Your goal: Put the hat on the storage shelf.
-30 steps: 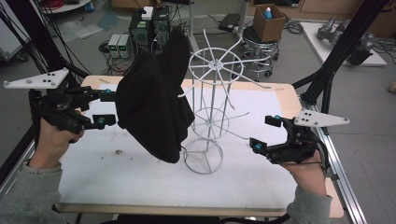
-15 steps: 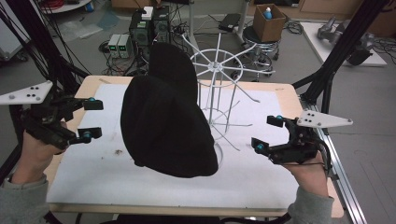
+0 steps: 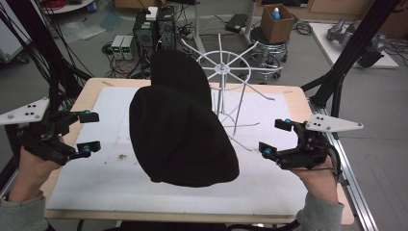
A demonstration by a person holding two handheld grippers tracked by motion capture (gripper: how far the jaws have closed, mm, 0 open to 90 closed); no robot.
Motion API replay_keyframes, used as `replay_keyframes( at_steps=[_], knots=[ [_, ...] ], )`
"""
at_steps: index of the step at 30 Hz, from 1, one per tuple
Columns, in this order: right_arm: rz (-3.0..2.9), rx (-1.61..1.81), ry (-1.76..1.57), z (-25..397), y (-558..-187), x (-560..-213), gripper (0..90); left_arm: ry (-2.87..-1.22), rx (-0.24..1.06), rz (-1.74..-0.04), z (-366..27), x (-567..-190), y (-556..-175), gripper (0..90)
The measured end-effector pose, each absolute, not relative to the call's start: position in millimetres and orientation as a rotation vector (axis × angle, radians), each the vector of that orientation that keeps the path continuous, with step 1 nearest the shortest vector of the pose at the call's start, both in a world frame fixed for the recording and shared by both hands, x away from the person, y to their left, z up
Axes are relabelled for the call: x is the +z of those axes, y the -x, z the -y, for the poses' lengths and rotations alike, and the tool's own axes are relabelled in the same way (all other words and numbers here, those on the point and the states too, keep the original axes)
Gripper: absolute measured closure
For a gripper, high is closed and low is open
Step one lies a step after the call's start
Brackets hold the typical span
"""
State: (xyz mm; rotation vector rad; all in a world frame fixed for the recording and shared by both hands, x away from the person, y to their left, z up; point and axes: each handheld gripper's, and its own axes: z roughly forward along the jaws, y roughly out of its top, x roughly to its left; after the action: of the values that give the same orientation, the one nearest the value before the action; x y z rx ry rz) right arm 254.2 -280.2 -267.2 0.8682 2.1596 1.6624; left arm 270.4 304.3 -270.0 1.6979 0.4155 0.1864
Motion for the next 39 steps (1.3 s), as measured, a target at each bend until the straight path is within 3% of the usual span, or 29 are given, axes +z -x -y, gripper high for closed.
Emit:
replay_keyframes(
  at_steps=[12,39],
  knots=[
    [-2.114,1.679,-0.856,283,-254,-265,2.1,-1.693,0.246,-0.500,-318,-279,-263,5.8],
    [-2.092,1.692,-0.852,287,-252,-266,2.1,-1.633,0.283,-0.513,-333,-279,-260,5.3]
  ],
)
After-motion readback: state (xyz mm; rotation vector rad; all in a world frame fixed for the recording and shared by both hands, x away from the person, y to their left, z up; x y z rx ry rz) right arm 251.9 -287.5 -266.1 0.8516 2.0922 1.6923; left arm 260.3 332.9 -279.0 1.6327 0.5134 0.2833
